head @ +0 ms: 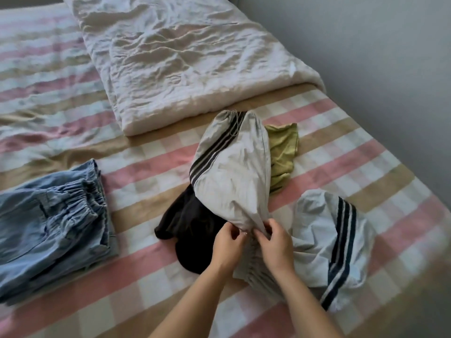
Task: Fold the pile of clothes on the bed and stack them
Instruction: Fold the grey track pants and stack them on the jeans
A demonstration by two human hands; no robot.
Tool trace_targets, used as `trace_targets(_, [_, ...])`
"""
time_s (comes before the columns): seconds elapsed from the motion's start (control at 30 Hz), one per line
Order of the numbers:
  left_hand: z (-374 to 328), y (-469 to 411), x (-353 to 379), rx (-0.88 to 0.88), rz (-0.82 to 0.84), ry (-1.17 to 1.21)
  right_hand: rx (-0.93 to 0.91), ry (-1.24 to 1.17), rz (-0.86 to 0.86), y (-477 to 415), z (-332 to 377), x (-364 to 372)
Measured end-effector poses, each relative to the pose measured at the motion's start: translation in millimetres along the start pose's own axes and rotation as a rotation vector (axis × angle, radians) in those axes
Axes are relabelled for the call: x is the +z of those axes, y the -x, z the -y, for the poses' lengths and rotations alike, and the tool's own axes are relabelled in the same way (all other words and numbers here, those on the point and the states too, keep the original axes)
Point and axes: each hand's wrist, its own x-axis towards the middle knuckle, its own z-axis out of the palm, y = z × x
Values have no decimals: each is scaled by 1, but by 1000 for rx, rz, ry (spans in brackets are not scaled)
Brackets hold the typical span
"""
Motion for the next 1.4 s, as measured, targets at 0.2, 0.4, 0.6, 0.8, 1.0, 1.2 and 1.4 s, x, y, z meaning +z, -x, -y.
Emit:
trace_targets(0.2, [8, 80, -61, 150, -228, 124, -190, -153, 93, 75, 56, 2])
trace_targets(0.4, [55, 176, -145, 166, -420, 48, -247, -236, 314, 178, 96, 45])
trace_targets(0.6, [133, 263, -198, -6, -564, 29, -267, -174, 515, 278, 96, 106])
trace_targets(0.8, [198, 317, -240, -165, -770, 44, -274, -99, 652, 346, 102, 169])
trace_targets(1.0, [250, 307, -260, -374, -729, 168, -279, 7, 647, 352, 98, 191])
trace_targets(1.2, [278, 333, -263, -376, -588, 185, -613, 17, 438, 378, 79, 163])
trace_targets(1.4, [276, 362, -281, -293, -851, 250, -914, 254, 698, 424, 89, 187])
